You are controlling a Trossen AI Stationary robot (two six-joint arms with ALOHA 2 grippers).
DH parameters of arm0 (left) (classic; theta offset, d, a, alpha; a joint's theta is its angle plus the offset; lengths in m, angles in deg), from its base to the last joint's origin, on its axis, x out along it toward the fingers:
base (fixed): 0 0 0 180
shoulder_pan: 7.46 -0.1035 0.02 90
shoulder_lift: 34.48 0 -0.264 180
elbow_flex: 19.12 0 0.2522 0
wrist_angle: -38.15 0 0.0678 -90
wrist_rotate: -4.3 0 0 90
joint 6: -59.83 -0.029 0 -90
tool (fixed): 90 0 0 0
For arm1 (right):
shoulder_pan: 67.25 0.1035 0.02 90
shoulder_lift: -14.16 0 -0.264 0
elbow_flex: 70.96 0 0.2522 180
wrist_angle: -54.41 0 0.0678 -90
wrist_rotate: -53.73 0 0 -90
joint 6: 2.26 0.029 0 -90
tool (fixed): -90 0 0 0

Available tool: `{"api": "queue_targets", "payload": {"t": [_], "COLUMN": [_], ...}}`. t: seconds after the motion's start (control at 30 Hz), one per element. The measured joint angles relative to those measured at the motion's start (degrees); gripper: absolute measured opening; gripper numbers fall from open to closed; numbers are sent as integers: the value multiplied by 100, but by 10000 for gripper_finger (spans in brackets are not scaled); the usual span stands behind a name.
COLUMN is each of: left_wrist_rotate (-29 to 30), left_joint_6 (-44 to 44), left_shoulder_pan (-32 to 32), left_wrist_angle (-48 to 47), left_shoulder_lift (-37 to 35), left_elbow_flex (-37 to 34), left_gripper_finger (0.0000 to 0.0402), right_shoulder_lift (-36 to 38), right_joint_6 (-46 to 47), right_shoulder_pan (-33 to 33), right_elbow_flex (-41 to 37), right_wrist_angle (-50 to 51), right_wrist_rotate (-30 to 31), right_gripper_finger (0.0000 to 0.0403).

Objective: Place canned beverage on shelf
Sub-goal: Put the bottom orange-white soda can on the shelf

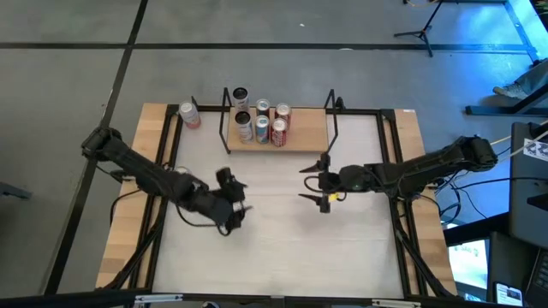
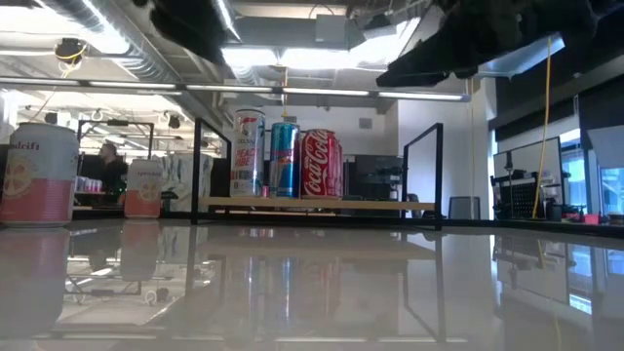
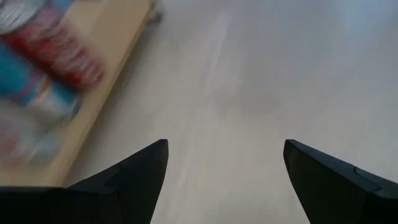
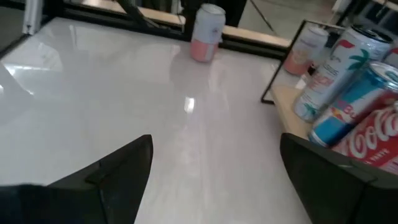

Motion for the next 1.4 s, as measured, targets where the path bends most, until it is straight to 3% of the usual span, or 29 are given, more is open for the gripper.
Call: {"api": "queue_targets", "payload": {"t": [0.2,0.37,0.53,0.83,1.03,1.4], "left_wrist_rotate": [-632,-1291,-1946,-1929,-1837,-2227], "left_joint_6": [1809,3596,4517,4972,5003,4048], "left_shoulder_pan": [-361,-480,-457,-868,-1372,-2055], "left_wrist_angle": [-3383,-5450,-5382,-5393,-5397,-4881], "left_shoulder_lift": [0,-12,-234,-1046,-1583,-1654], "left_elbow_flex": [1244,1496,1236,162,-298,-1163], "left_gripper_finger": [310,310,310,310,310,310], "right_shoulder_lift": [0,-91,-367,-520,-520,-520], "right_joint_6": [11,96,98,98,98,98], "right_shoulder_pan": [-11,-5,-5,-11,-11,-11], "right_elbow_flex": [-207,-207,-207,-207,-207,-207], "right_wrist_angle": [-346,-274,-272,-355,-365,-360], "right_wrist_rotate": [-105,-218,-442,-447,-446,-446], "right_gripper_finger": [347,347,347,347,347,347]}}
